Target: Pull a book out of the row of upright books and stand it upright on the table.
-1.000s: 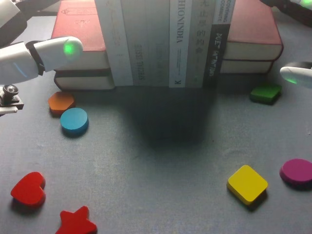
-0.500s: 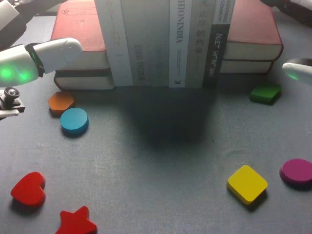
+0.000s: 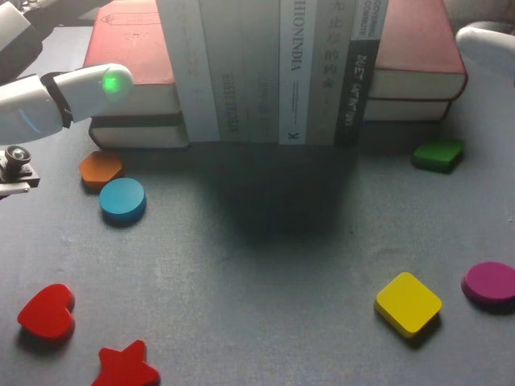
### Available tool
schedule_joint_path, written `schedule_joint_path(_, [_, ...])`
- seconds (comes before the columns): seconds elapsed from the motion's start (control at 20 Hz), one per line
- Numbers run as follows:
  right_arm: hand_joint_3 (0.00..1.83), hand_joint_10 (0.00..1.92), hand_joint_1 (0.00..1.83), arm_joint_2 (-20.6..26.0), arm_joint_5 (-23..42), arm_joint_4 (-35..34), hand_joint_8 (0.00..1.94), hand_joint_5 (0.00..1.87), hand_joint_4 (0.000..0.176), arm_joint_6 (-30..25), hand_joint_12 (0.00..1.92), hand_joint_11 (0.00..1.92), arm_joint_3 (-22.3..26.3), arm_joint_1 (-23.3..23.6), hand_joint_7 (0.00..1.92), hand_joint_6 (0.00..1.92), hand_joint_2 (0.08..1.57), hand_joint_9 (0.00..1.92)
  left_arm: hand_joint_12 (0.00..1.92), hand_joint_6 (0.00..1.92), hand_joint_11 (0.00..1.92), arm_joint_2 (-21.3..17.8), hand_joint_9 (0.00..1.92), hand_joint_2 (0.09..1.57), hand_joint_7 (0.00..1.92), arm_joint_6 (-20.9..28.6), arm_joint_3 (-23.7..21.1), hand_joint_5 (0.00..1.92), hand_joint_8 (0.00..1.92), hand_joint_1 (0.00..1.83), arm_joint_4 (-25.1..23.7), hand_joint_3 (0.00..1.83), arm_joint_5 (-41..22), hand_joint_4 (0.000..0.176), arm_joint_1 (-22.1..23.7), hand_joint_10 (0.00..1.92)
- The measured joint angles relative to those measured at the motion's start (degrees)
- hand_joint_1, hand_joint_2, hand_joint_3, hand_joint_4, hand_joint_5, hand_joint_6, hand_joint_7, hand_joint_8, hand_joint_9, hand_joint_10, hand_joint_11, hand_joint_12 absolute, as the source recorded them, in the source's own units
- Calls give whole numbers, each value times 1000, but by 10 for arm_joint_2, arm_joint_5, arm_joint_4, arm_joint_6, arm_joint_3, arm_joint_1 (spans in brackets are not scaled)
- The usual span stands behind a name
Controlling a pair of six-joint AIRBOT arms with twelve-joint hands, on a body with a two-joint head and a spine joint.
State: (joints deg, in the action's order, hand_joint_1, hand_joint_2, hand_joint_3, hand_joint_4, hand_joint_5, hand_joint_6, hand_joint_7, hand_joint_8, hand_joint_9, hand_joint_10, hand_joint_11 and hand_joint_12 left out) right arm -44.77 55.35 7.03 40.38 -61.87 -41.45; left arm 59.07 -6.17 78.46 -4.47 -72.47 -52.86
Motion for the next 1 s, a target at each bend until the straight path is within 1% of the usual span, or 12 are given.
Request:
schedule_joint_path(0.1, [3, 0, 354, -8, -17, 15, 0, 0, 0, 0, 0, 0, -5, 18, 0, 0, 1362, 0, 0, 4, 0, 0, 0, 1347, 4, 0, 0, 155, 2, 373, 0, 0, 1, 77, -2, 0])
schedule_joint_path(0.15, [0, 0, 371, -12, -21, 18, 0, 0, 0, 0, 0, 0, -8, 25, 0, 0, 1356, 0, 0, 2, 0, 0, 0, 1351, 4, 0, 0, 151, 1, 345, 0, 1, 0, 81, -2, 0])
schedule_joint_path(0.2, [0, 0, 384, -20, -34, 26, 0, 0, 0, 0, 0, 0, -15, 42, 0, 0, 1352, 0, 0, 3, 0, 0, 0, 1352, 9, 0, 0, 154, 3, 339, 0, 2, 1, 74, -2, 0])
schedule_joint_path(0.25, [0, 0, 400, -32, -53, 31, 0, 0, 2, 0, 0, 0, -25, 66, 0, 0, 1347, 0, 0, 1, 0, 0, 0, 1357, 2, 0, 0, 150, 1, 323, 0, 3, -1, 72, -2, 0])
schedule_joint_path(0.35, [0, 0, 386, -38, -65, 39, 0, 0, 0, 0, 0, 0, -31, 84, 0, 0, 1341, 0, 0, 0, 0, 0, 0, 1358, 0, 0, 0, 142, 0, 308, 0, 3, 0, 77, -3, 0])
schedule_joint_path(0.45, [0, 0, 333, -51, -90, 50, 0, 0, 0, 0, 0, 0, -40, 98, 0, 0, 1337, 0, 0, 0, 0, 0, 0, 1361, 0, 0, 0, 131, 0, 278, 4, 3, 1, 91, -4, 0])
schedule_joint_path(0.5, [0, 0, 318, -57, -108, 60, 0, 0, 0, 0, 0, 0, -43, 109, 0, 0, 1344, 0, 0, 2, 0, 0, 0, 1360, 0, 0, 0, 138, 0, 288, 4, 2, 0, 85, -4, 0])
schedule_joint_path(0.6, [1, 0, 294, -72, -135, 69, 0, 19, 0, 0, 0, 0, -52, 129, 0, 8, 1348, 0, 0, 1, 0, 0, 0, 1365, 0, 0, 0, 135, 0, 281, 3, 3, 0, 88, -4, 0])
schedule_joint_path(0.7, [5, 0, 243, -87, -161, 85, 0, 52, 0, 1, 0, 0, -63, 156, 0, 19, 1357, 0, 0, 1, 0, 0, 0, 1360, 0, 0, 0, 136, 0, 292, 4, 0, 0, 98, -5, 0])
schedule_joint_path(0.75, [4, 0, 192, -93, -167, 86, 0, 68, 0, 0, 0, 0, -66, 163, 0, 23, 1356, 0, 0, 3, 0, 0, 0, 1360, 0, 0, 0, 141, 0, 294, 3, 0, 0, 90, -5, 0])
schedule_joint_path(0.9, [0, 0, 78, -109, -197, 100, 0, 126, 0, 5, 0, 0, -74, 178, 0, 43, 1342, 0, 0, 3, 0, 1, 0, 1358, 0, 0, 1, 135, 0, 273, 5, 0, -1, 94, -5, 0])
schedule_joint_path(1.0, [7, 0, 33, -118, -217, 108, 0, 162, 0, 9, 0, 0, -79, 188, 0, 53, 1363, 0, 0, 4, 0, 1, 0, 1354, 0, 0, 1, 137, 0, 268, 5, 0, 1, 101, -5, 0])
